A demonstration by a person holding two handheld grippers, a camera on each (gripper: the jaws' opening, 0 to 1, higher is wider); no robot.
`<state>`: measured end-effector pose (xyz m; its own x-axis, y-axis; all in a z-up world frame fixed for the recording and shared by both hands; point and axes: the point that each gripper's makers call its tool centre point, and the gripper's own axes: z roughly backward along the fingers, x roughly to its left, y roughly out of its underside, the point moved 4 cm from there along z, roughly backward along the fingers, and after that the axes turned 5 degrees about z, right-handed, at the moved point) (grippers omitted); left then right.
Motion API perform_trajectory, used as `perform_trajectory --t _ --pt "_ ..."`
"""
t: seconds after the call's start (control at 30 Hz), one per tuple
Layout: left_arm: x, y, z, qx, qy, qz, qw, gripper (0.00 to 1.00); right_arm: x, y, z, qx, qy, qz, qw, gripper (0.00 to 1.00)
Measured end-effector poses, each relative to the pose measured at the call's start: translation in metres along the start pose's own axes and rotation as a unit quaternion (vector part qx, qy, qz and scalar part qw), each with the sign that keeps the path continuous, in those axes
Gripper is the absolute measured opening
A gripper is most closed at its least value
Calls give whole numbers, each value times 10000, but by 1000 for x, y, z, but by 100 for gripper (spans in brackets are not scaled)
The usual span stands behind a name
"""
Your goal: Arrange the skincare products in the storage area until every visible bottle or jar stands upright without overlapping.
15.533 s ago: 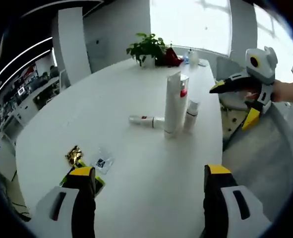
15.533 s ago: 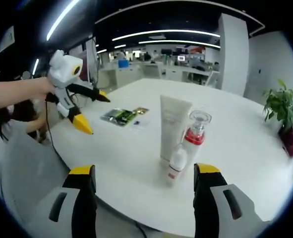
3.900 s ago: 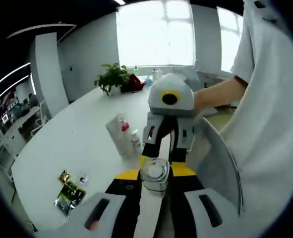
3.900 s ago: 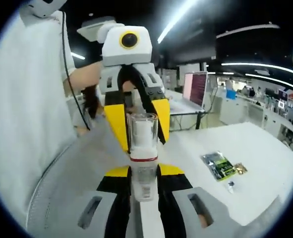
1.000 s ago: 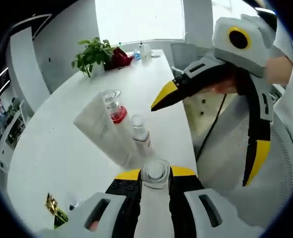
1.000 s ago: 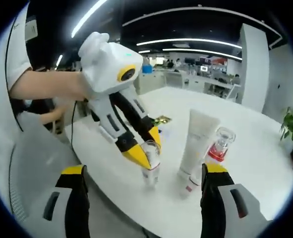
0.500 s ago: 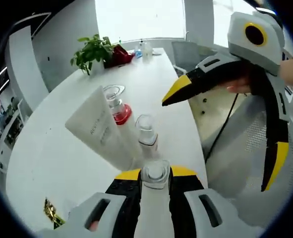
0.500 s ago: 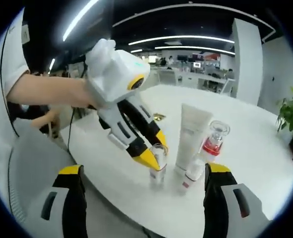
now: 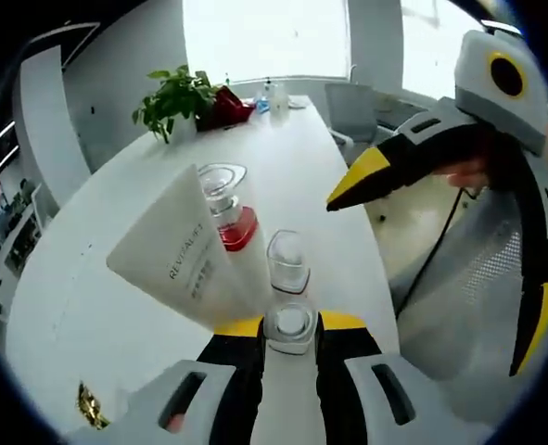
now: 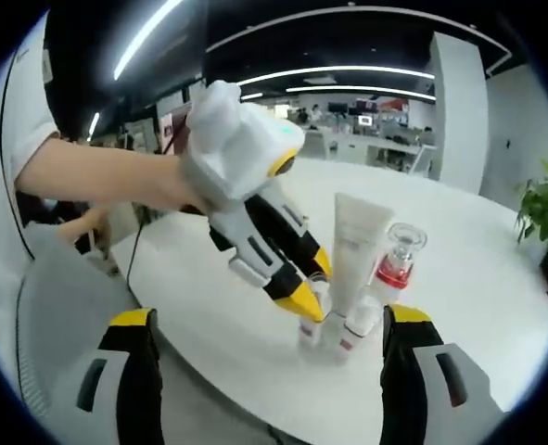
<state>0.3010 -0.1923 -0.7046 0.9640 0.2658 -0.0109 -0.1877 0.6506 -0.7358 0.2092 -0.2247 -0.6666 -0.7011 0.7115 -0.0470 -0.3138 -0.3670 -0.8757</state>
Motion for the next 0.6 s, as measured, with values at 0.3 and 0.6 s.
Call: perform_trajectory --t 0.3,0.6 --pt "3 -8 -9 -138 97 44 9998 25 0 1 -1 33 -12 -9 10000 99" --pt "3 -11 -13 -201 132 -32 9997 25 1 2 -2 65 -28 -28 10000 99"
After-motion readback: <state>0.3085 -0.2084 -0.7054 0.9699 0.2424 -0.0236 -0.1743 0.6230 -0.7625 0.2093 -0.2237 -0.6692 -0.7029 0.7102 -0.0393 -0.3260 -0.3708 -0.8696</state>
